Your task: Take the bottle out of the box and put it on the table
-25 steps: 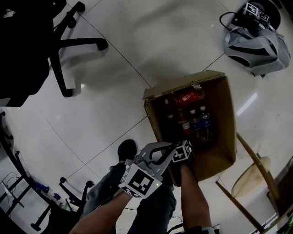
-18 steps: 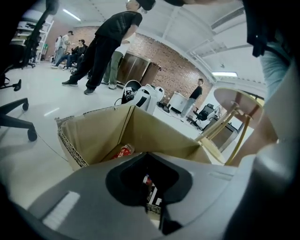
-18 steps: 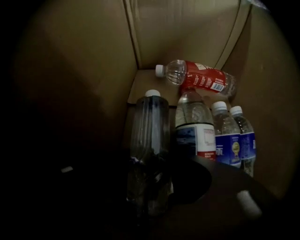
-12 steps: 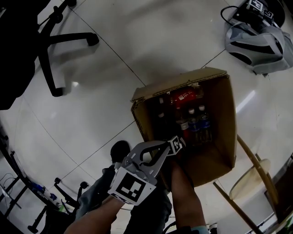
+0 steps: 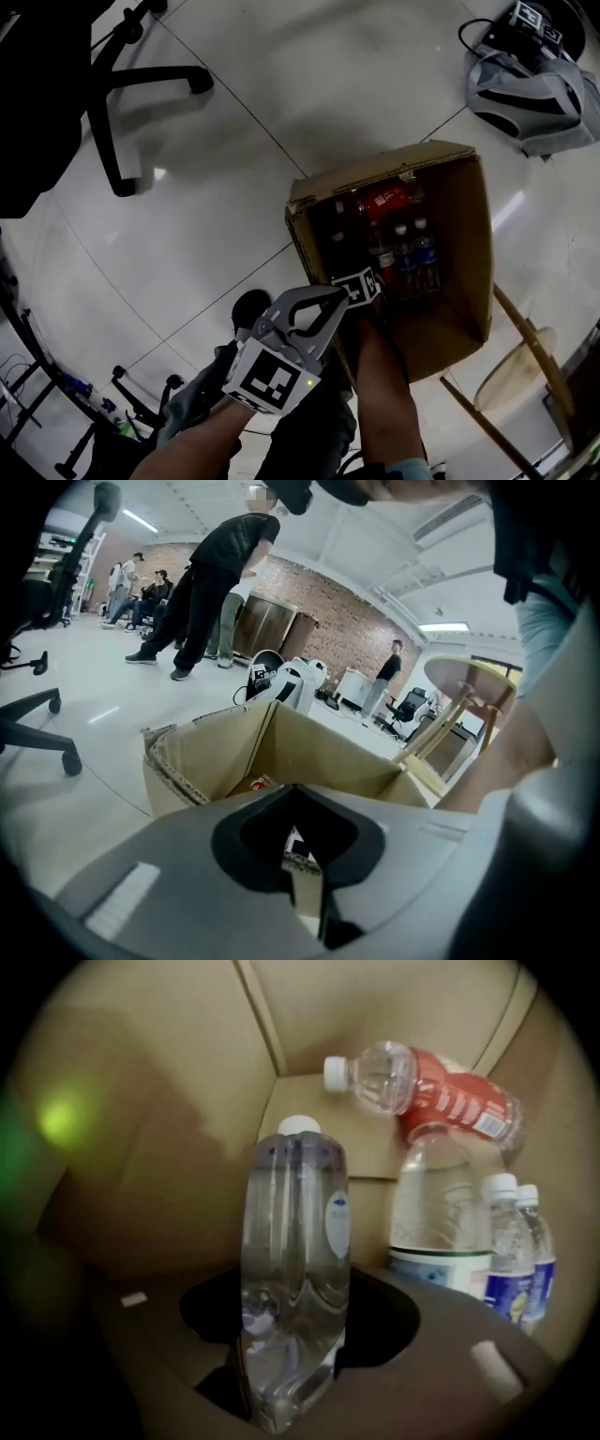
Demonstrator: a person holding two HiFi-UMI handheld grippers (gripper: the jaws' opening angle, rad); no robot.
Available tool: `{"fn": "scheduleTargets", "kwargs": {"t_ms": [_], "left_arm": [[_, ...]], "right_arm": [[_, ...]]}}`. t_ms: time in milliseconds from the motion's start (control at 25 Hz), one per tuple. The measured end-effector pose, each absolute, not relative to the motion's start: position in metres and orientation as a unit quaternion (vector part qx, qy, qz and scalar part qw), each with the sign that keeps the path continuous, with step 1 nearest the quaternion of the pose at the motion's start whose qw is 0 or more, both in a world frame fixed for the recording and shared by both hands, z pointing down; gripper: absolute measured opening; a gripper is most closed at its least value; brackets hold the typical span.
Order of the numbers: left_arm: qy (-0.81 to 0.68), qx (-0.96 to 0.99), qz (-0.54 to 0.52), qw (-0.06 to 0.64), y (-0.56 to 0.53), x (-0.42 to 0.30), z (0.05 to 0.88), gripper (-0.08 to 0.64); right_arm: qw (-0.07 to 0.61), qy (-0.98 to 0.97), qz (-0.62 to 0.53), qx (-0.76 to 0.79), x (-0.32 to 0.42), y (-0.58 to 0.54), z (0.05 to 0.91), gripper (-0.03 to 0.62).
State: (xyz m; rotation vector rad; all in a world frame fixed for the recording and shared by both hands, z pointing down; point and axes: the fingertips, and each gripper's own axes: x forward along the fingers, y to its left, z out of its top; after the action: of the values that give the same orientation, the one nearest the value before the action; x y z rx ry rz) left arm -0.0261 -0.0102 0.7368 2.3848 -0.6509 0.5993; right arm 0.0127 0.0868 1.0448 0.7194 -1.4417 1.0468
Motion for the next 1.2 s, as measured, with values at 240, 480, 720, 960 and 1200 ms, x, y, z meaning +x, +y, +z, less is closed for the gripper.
{"fn": "scheduleTargets", "kwargs": {"t_ms": [240,480,720,960,1200], "left_arm": [[-0.245,0.899,0.238,0.273,0.003,-0.043,0.721,0.011],[-0.235,0.908,0.232,0.256,0.011,-0.042,0.641,0.011],[-0.201,0.941,0.178,0.207,0.006,-0.027,0.487,0.011],[-0.118,0.968,0.146,0.168,0.039,-0.016,0.304,0.011],[0.017,0.995,0.055,0.083,0.083,0.027,0.141,0.011]], "right_arm": [[0.471,-0.702,0.390,0.364,0.008,0.055,0.965,0.253],[0.364,-0.770,0.295,0.433,0.006,0.022,0.786,0.258],[0.263,-0.800,0.190,0.505,0.013,0.007,0.556,0.258],[0.146,-0.773,0.162,0.596,0.032,0.033,0.309,0.258],[0.096,-0.714,0.093,0.687,0.066,0.093,0.122,0.259]]}}
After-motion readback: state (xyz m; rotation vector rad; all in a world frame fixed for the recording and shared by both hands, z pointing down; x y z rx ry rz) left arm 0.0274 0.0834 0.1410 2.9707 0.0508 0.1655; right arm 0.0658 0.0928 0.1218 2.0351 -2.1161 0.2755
